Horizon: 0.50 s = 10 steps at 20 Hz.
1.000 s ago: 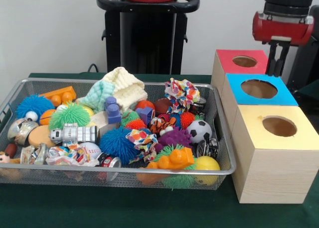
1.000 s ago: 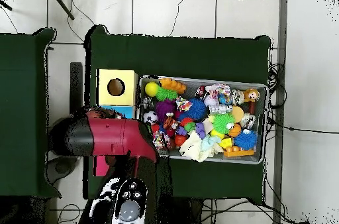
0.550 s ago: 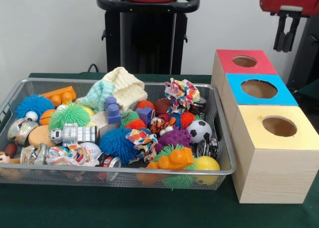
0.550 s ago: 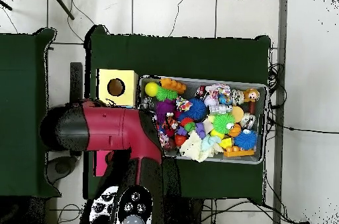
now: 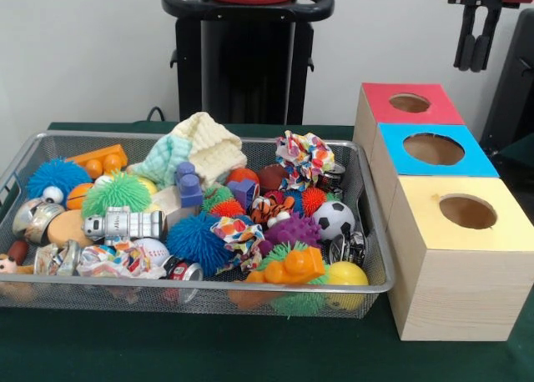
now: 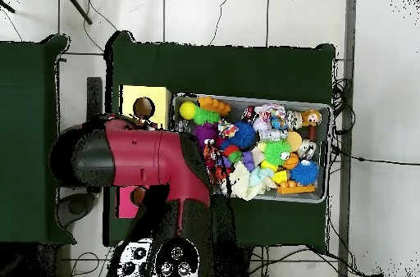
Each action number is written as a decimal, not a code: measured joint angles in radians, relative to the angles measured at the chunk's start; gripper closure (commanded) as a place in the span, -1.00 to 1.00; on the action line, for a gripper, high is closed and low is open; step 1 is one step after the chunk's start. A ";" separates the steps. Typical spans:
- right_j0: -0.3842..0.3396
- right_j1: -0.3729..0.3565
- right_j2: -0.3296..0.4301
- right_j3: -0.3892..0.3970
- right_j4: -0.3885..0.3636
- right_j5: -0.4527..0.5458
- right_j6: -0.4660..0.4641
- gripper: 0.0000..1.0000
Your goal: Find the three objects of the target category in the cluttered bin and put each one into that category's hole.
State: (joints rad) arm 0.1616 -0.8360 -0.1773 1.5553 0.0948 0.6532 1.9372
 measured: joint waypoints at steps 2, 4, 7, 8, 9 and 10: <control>0.000 0.000 0.000 0.000 -0.015 -0.013 0.000 1.00; 0.000 0.000 0.000 0.000 -0.030 -0.025 0.000 1.00; -0.001 0.000 0.000 0.000 -0.043 -0.037 0.000 1.00; -0.001 0.000 0.000 0.000 -0.048 -0.042 0.000 1.00; -0.001 0.000 0.000 0.000 -0.053 -0.046 0.000 1.00; -0.001 0.000 0.000 0.000 -0.056 -0.048 0.000 1.00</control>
State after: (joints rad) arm 0.1604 -0.8361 -0.1773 1.5554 0.0387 0.6051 1.9372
